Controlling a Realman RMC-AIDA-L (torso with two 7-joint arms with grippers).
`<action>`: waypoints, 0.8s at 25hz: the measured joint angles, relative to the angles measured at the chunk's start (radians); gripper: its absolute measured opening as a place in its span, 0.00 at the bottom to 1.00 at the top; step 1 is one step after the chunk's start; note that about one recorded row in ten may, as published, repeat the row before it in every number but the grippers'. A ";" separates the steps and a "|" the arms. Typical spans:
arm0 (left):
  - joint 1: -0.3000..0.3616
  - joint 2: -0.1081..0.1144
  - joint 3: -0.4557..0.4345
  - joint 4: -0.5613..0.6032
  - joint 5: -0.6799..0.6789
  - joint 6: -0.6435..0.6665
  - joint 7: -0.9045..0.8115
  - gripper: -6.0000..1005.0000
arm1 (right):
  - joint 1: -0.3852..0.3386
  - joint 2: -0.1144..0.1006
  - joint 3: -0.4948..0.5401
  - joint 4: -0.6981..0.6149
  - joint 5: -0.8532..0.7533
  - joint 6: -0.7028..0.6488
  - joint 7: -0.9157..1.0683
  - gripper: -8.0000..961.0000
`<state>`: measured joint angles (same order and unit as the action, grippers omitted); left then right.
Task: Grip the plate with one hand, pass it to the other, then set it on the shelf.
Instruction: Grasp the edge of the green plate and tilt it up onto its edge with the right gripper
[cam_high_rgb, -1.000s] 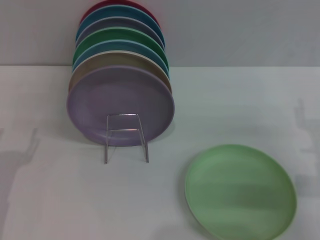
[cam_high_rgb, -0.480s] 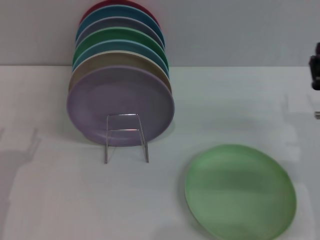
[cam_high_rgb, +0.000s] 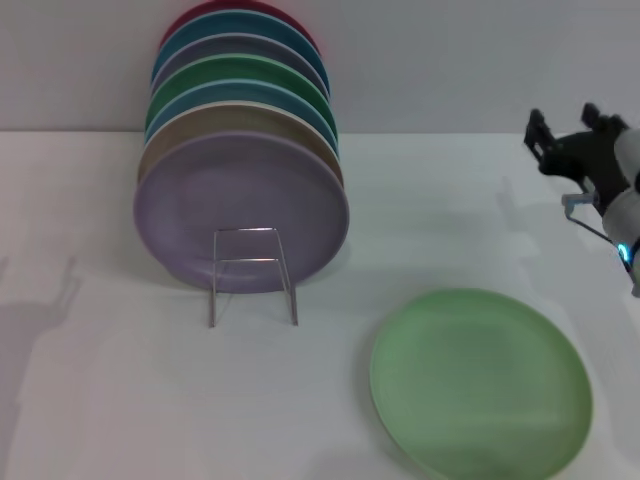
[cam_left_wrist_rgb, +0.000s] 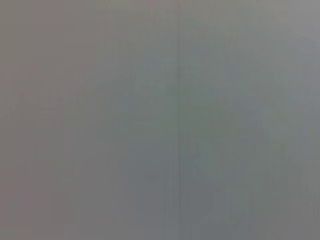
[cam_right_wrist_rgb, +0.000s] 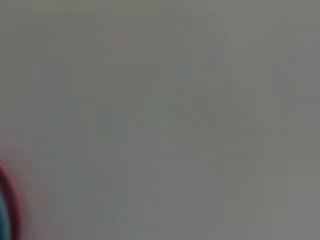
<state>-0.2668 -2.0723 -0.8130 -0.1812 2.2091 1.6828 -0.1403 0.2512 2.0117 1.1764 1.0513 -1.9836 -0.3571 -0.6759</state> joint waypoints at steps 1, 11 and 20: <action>0.000 0.000 0.000 0.000 0.000 0.000 0.000 0.83 | -0.023 0.011 0.062 0.050 0.000 0.106 -0.038 0.66; 0.001 0.000 0.002 -0.012 0.001 -0.001 -0.001 0.83 | -0.046 0.058 0.558 0.321 -0.164 1.027 -0.002 0.66; -0.011 0.000 0.016 -0.012 0.002 -0.003 -0.001 0.83 | 0.119 0.057 0.690 0.353 -0.453 1.554 0.163 0.66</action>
<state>-0.2777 -2.0724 -0.7968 -0.1933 2.2107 1.6798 -0.1411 0.3701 2.0690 1.8662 1.4044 -2.4365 1.1964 -0.5133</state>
